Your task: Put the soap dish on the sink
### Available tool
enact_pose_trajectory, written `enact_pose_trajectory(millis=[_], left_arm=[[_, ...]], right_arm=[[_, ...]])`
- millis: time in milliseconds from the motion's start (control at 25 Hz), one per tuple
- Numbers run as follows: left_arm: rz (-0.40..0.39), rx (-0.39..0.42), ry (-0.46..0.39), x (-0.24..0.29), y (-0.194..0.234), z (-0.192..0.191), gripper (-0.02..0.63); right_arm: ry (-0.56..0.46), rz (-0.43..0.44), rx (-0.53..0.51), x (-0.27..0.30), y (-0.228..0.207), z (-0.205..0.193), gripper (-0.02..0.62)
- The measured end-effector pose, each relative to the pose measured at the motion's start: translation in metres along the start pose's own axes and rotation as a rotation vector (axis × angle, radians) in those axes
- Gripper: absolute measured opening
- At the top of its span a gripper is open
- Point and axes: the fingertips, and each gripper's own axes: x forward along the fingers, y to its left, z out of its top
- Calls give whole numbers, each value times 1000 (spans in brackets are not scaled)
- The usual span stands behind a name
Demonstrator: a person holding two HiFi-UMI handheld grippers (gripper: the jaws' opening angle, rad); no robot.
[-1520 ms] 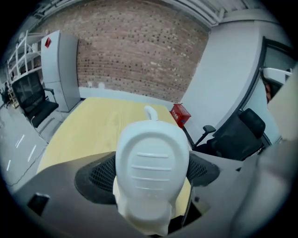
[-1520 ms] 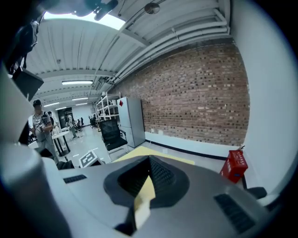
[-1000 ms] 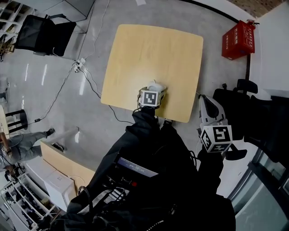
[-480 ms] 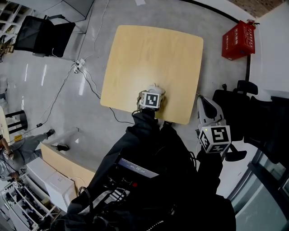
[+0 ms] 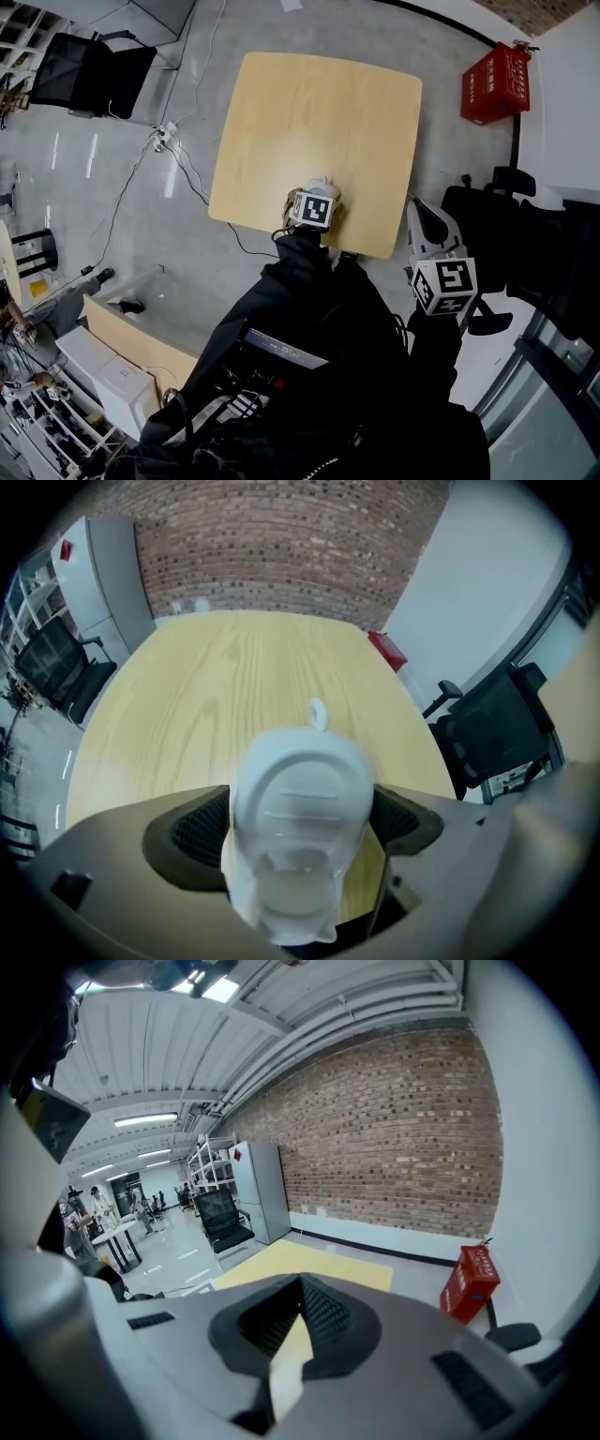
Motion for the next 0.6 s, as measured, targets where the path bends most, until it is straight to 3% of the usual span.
enact_pose_trajectory(millis=[400, 600], left_arm=[[22, 23, -89, -30, 0, 7, 455], [39, 6, -193, -69, 5, 19, 454]], right_arm=[[-8, 8, -4, -3, 6, -4, 5], [-29, 17, -11, -4, 12, 2, 5]])
